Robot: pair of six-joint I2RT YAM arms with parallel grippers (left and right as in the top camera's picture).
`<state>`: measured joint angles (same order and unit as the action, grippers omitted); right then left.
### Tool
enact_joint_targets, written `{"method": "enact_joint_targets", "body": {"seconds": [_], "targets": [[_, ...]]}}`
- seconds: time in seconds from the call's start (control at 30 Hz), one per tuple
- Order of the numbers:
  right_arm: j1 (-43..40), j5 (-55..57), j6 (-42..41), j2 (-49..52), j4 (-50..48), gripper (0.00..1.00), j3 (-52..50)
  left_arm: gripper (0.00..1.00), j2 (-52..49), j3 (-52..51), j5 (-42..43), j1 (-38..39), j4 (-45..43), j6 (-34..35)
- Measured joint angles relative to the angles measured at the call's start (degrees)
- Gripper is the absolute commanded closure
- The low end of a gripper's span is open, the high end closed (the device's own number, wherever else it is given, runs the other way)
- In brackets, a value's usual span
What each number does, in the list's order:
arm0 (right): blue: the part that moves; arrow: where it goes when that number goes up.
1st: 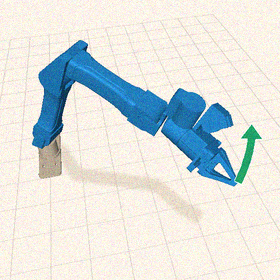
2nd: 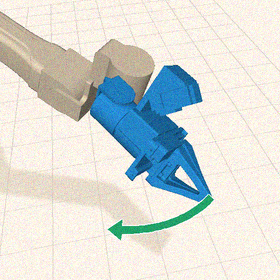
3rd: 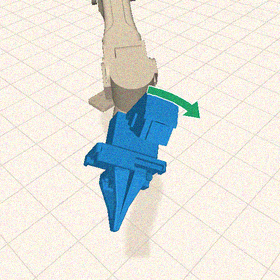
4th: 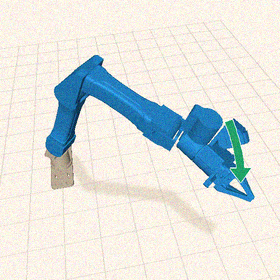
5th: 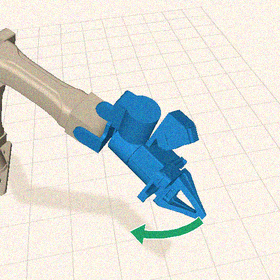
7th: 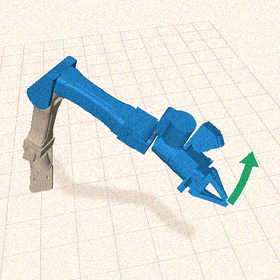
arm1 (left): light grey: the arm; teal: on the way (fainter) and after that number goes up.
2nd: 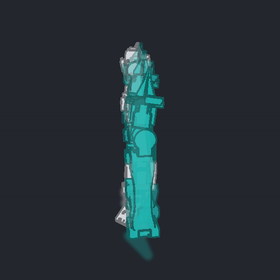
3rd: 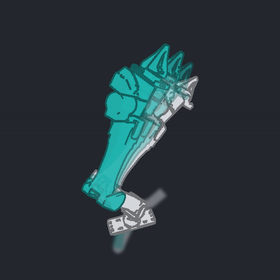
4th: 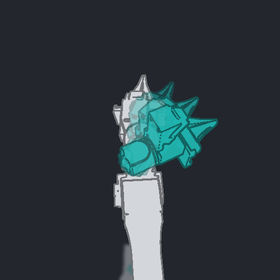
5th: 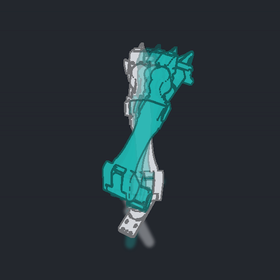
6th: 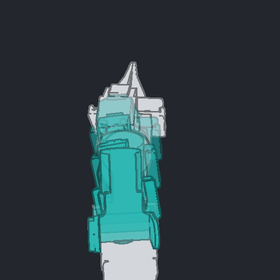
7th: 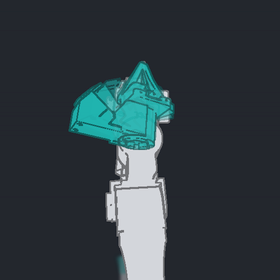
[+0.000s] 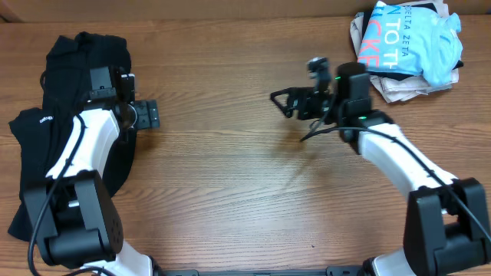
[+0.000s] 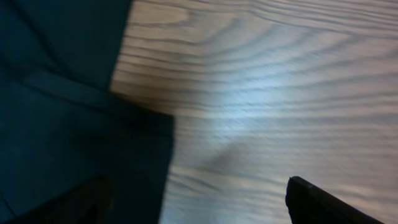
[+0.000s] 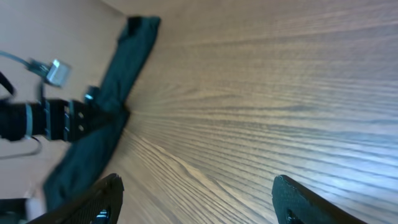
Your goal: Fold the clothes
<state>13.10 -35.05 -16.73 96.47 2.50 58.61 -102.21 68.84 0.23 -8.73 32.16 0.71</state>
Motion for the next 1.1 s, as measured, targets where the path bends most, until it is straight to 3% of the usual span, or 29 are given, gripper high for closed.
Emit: {"method": "enact_joint_targets", "body": {"seconds": [0.2,0.47,0.63,0.7,0.77,0.93,1.1], "targets": [[6.3,9.7,-0.2,1.1,-0.1,0.27,0.0,0.17,-3.5,0.0,-2.6,-0.3,-3.4,-0.3],[8.5,16.6,-0.6,1.2,-0.1,0.3,0.0,0.35,-9.5,0.1,-5.5,-0.3,-4.2,-0.5],[8.5,17.9,-1.0,1.2,0.1,0.32,0.0,0.54,-10.1,0.5,-6.6,-0.3,-5.1,-0.6],[8.5,18.1,-1.0,1.2,0.1,0.34,0.0,0.7,-10.7,0.9,-7.0,-0.3,-5.8,-0.5],[8.5,18.4,-1.1,1.2,0.1,0.36,0.0,0.94,-11.1,1.2,-7.3,-0.3,-6.3,-0.3],[8.5,18.7,-1.1,1.2,0.0,0.47,0.0,0.96,-11.4,1.6,-8.0,0.2,-6.8,-0.7],[8.2,18.8,-2.2,1.2,-0.3,0.48,0.0,0.96,-12.9,5.7,-6.4,2.4,-2.3,-0.7]]}}
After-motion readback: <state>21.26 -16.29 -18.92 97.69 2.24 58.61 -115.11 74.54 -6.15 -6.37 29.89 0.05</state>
